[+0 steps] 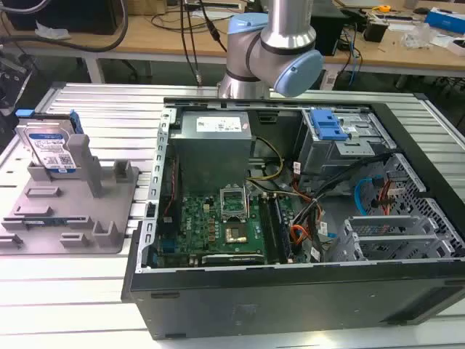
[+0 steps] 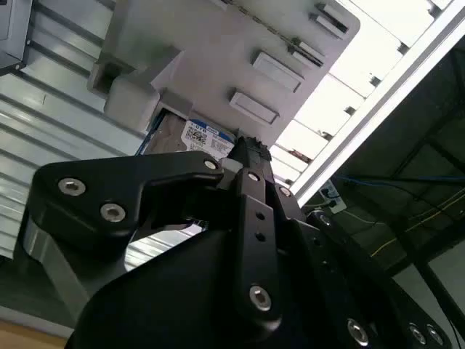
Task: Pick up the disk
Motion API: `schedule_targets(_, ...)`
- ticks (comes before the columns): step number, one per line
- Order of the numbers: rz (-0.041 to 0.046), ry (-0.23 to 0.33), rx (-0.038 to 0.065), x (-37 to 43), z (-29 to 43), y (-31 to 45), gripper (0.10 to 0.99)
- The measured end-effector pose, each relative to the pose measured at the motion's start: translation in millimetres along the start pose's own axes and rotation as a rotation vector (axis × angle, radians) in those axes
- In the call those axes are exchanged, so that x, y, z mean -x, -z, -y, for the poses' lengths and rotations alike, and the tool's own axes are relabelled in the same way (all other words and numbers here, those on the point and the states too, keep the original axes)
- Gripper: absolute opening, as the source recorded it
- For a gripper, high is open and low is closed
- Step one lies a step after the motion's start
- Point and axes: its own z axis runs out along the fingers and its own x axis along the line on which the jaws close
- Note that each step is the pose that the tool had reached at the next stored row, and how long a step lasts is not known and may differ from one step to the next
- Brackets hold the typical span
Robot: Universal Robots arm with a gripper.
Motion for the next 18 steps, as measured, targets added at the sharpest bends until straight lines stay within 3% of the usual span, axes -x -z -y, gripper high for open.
schedule_targets(14,-0.0002,0.005,0.0,0.0,0.0,0.0,0.106)
schedule_targets(18,-0.0045,0.119,0.0,0.0,0.0,-0.3,0.106)
